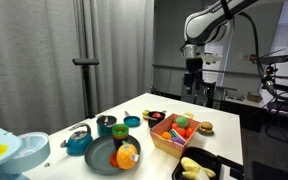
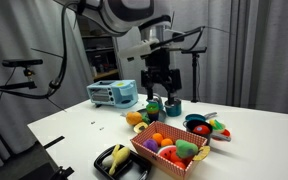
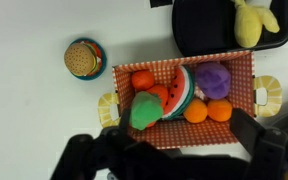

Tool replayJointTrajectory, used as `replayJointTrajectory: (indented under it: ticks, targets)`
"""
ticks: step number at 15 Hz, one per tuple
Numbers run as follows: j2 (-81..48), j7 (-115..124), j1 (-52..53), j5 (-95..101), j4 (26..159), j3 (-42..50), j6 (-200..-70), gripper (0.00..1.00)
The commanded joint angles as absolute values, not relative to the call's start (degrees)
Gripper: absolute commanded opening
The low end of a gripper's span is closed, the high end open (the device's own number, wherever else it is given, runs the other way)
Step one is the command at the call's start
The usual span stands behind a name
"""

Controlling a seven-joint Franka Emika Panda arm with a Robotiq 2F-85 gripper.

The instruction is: Take the pear plush toy from the box and put it on the oven tray

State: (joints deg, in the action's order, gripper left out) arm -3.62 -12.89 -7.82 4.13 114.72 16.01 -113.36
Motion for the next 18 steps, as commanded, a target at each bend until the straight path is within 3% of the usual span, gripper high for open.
replayJointTrajectory:
  ticks: [1, 12, 18]
  targets:
    - [-9.06, -11.12, -10.09, 3.61, 109.69, 14.34, -112.32, 1.0]
    - [-8.63, -10.9, -10.34, 4.3, 111.23, 13.82, -115.1, 1.0]
    - [-17.46, -5.7, -10.72, 0.37, 105.83, 12.81, -120.1, 1.0]
